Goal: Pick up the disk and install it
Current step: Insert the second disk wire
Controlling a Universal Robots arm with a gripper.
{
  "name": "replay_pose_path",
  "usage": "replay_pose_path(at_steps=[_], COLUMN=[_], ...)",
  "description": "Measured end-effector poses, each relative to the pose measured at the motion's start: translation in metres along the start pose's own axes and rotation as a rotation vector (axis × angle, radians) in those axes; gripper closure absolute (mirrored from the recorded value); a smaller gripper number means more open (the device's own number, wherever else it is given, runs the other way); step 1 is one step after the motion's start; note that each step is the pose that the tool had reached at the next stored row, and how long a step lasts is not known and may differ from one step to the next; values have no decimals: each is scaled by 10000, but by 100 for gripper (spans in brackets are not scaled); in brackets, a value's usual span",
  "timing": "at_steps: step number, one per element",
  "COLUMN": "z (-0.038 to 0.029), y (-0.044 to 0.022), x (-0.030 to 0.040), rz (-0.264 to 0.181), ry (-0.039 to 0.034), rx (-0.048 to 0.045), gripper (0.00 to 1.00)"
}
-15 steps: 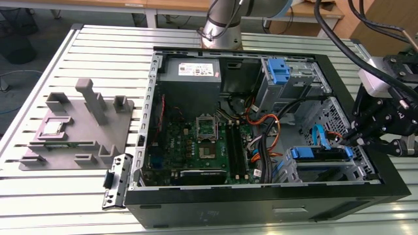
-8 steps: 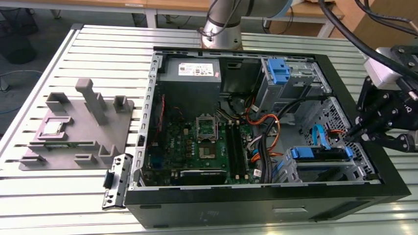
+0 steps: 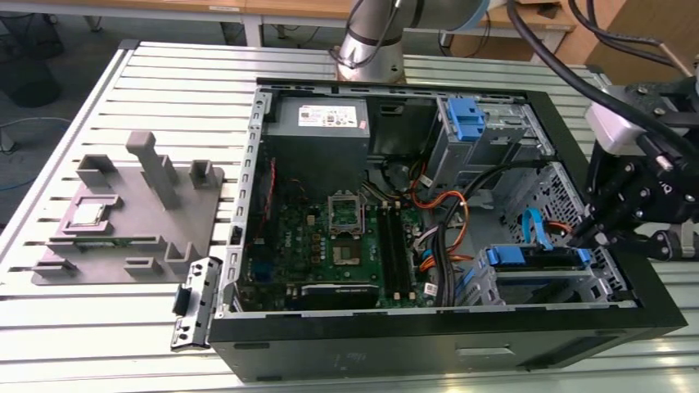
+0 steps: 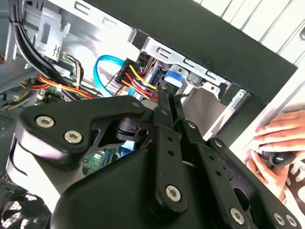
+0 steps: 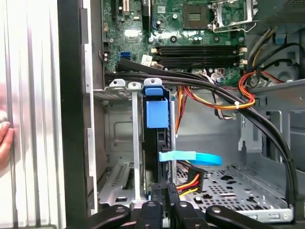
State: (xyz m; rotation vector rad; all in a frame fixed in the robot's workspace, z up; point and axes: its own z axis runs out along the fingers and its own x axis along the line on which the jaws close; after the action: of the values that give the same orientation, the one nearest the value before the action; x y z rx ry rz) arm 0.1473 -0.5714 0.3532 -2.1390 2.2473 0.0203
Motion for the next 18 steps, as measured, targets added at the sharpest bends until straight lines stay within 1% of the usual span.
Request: replay_pose_path(at_steps=[4,7,9,13,15,18], z=[39,57,64,86,105,115], y=[19,39,54,81,83,86], x=[1,4,4,2,1,-2], rz=[-91,-185,-234,-328,-370,-391], ry=[-4,-53,-61,-64,-80,-82], rx=[32,54,66,75,74,73], gripper=[84,84,84,84,84,84])
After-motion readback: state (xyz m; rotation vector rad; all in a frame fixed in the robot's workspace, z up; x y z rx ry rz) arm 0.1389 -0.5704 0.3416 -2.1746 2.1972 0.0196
